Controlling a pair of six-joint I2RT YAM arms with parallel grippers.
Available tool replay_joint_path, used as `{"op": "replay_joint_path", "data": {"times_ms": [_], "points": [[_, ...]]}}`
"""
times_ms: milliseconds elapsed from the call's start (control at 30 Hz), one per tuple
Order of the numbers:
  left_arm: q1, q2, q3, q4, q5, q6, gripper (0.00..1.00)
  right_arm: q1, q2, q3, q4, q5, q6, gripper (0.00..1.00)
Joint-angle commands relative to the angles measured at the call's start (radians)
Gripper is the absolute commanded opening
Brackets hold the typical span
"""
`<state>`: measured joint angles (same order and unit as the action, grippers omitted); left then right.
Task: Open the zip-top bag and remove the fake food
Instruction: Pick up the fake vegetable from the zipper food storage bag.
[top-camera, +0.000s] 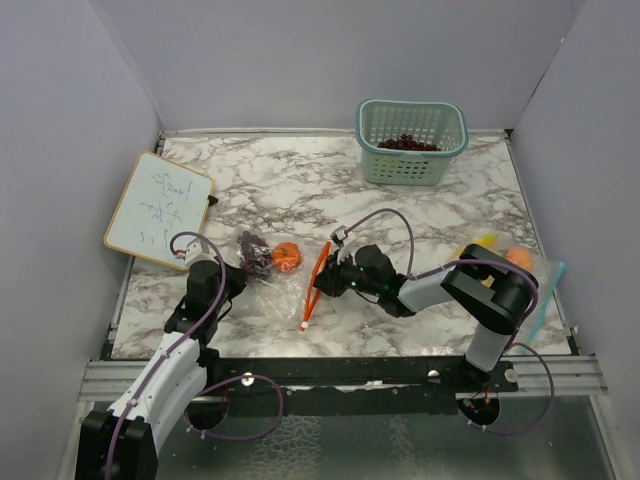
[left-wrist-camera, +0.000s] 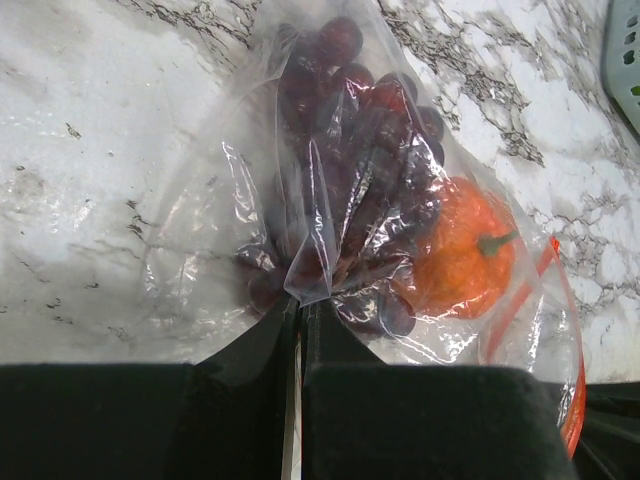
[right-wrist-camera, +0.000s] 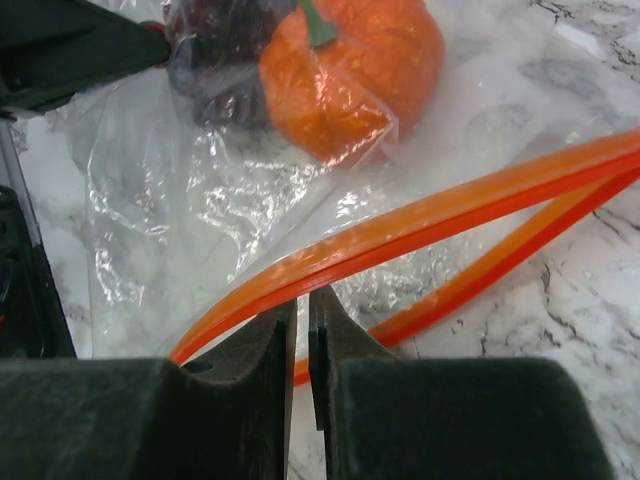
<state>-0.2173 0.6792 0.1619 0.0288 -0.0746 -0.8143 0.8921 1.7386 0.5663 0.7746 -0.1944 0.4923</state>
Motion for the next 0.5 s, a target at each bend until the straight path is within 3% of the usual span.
{"op": "replay_joint_path", "data": {"times_ms": [0,233,467], "points": [[0.002,-0.030,-0.030,-0.016,0.034,-0.015,0.00,0.005,0.096,0.079,0.128,0.045,0.019,0.11],[0.000,-0.098,-0.067,-0.045,0.082,-0.055,0.00,0.004,0.158,0.184,0.106,0.111,0.022,0.10],[-0.001,-0.162,-0.104,-0.091,0.071,-0.037,0.00,-0.004,0.095,0.137,0.186,0.129,0.030,0.10]]}}
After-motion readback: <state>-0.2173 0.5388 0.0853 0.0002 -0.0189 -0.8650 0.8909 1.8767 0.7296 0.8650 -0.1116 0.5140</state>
